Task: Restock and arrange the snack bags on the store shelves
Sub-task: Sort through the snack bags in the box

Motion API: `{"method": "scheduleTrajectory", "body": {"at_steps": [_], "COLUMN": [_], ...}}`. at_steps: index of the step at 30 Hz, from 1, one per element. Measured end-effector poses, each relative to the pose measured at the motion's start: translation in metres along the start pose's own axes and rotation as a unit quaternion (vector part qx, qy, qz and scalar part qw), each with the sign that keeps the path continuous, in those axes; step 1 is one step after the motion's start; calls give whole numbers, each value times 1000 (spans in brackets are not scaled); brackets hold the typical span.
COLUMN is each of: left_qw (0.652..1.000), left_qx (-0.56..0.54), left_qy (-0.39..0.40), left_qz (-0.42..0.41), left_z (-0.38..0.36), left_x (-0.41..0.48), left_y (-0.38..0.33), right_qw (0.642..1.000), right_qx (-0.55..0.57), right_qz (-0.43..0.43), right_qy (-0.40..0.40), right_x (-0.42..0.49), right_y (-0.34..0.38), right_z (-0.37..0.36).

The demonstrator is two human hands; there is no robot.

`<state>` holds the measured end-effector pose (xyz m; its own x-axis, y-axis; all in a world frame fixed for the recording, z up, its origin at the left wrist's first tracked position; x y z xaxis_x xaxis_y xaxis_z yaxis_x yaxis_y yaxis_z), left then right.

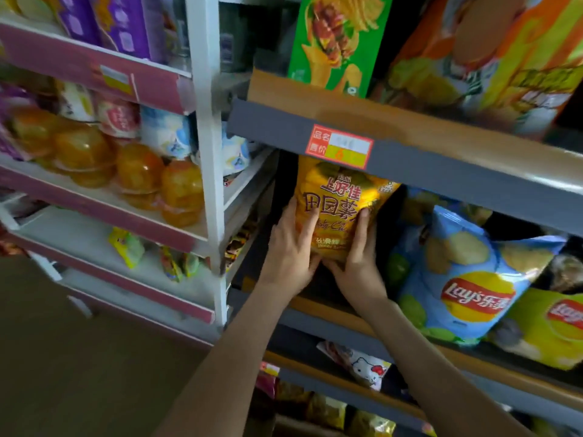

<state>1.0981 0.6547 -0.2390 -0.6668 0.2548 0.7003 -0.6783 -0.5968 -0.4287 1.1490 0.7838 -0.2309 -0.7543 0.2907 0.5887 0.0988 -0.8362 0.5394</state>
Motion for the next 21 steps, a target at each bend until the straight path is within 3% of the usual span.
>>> {"method": "scheduleTrajectory", "body": {"at_steps": [4, 7, 13, 18, 21], "left_qw": [997, 993, 959, 891, 859], "left_qx": [28, -4, -83, -60, -64], "left_qy": [-11, 35, 258, 449, 508], "left_qz": [65, 113, 85, -19, -17], "left_z": [26, 40, 13, -48, -83], "left_x": [-33, -64, -142, -195, -227], "left_y": [-43, -101, -268, -442, -544], "right_qw": [998, 995, 961, 928, 910], "right_qx": [-33, -4, -54, -148, -160], "right_qz": [-48, -59, -160, -257, -320], "right_qy": [22, 80, 219, 225, 208], "right_x": [-38, -82, -184, -272, -327], "right_y": [20, 35, -20, -121, -168], "right_z": [39, 88, 243, 422, 528]}}
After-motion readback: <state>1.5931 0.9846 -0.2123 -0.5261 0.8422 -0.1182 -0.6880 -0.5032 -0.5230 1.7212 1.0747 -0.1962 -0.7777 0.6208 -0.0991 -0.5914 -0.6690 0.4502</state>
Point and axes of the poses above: each hand's wrist, its own x-axis towards the middle knuckle, its own z-axis out of the back of the hand, y = z × x, the point moved 4 cm from there along x, towards the middle knuckle, and after that the axes turned 12 degrees about -y, right-handed, at the moved point
